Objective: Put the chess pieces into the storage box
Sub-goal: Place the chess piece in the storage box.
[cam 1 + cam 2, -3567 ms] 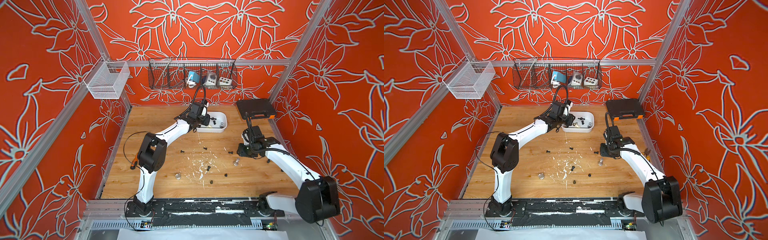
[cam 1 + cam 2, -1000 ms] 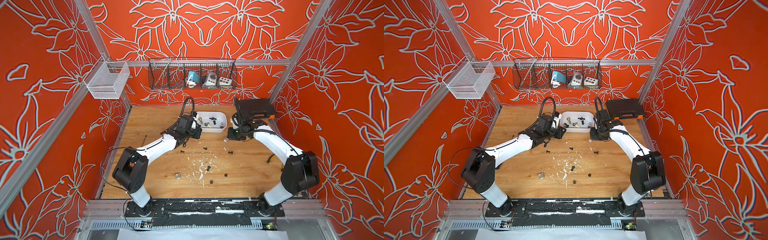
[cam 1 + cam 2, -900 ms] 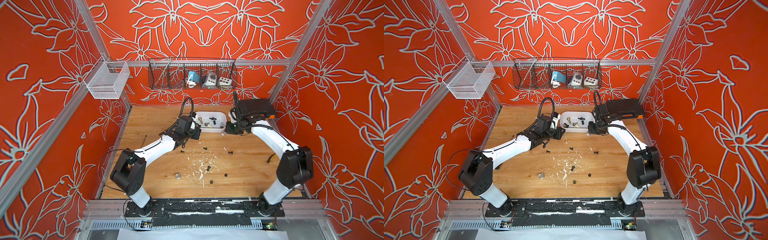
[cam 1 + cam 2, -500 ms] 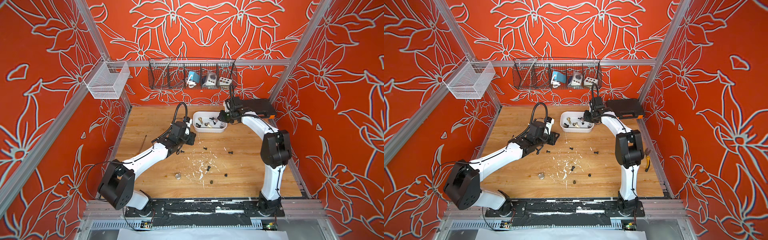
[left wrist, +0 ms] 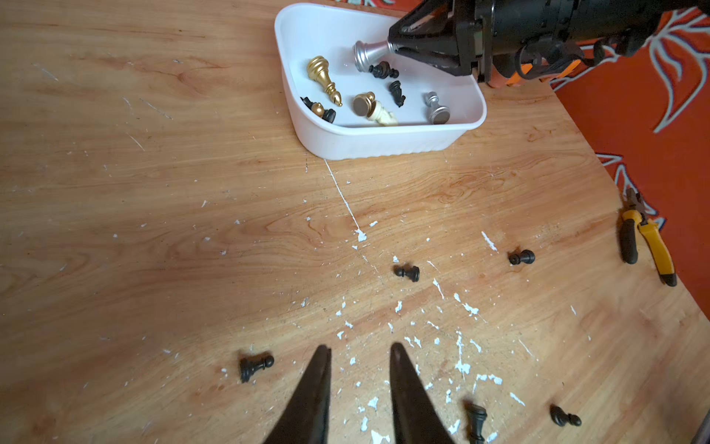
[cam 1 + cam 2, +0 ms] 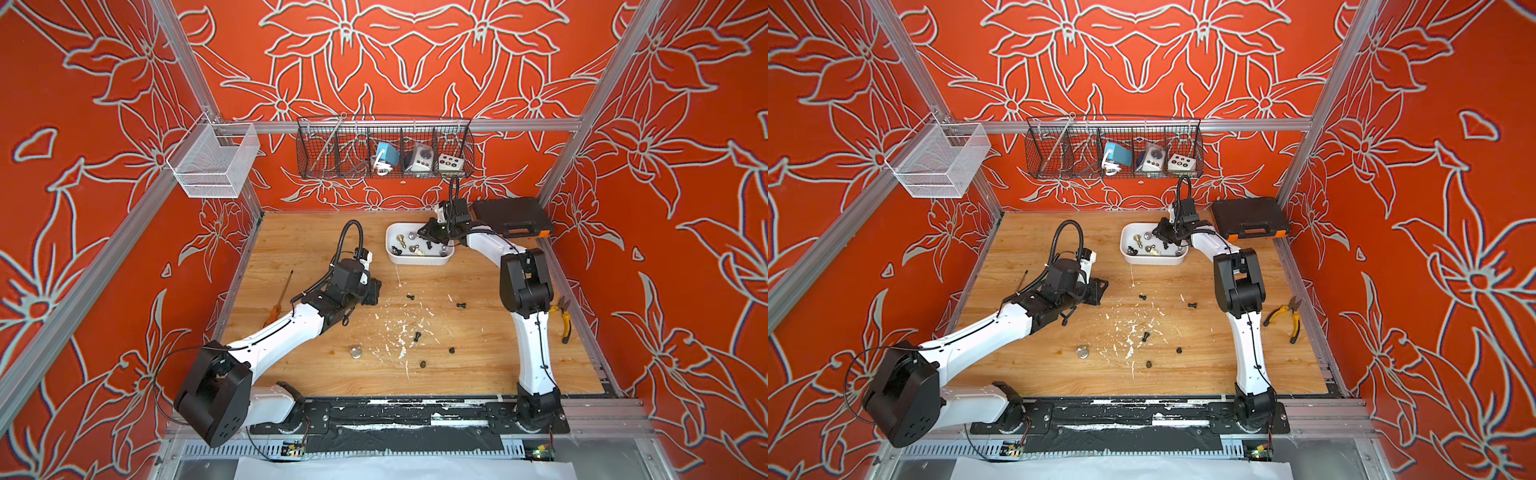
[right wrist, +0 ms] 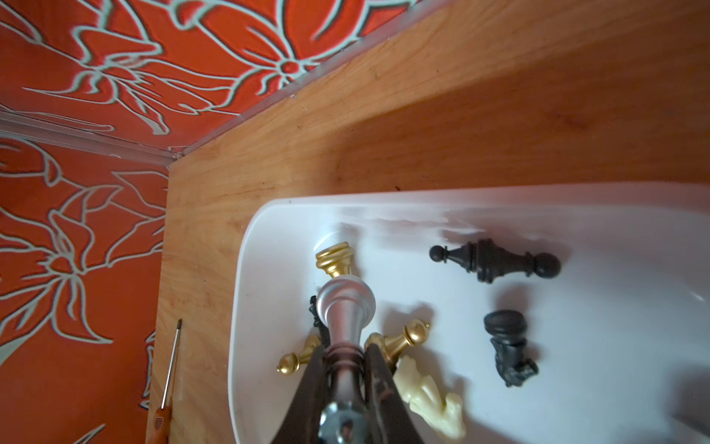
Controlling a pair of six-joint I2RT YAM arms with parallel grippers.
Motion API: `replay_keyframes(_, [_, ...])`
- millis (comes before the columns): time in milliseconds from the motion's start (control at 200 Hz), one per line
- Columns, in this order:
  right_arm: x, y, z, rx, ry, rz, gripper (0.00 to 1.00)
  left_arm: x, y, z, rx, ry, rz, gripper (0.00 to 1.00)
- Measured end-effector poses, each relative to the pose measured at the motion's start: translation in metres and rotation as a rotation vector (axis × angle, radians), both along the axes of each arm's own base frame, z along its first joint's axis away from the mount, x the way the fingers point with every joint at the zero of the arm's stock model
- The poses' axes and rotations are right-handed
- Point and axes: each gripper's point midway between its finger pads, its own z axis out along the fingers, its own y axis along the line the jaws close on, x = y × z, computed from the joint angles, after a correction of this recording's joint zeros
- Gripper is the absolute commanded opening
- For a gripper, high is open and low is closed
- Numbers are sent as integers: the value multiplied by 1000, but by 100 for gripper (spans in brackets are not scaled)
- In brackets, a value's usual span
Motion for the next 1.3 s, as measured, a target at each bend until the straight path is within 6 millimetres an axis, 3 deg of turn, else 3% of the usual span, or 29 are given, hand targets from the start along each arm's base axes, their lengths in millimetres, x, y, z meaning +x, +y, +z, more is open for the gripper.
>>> replay_keyframes(260, [2,5,-4,34,18,6,34,0,0,0,-7,5,6,28])
replay_keyframes(936, [2,7,-3,45,13,15,34,0,0,0,-7,6,8,28])
replay_keyframes(1301, [-14,2,0,38,15,18,34,-3,2,-4,5,22,5,30])
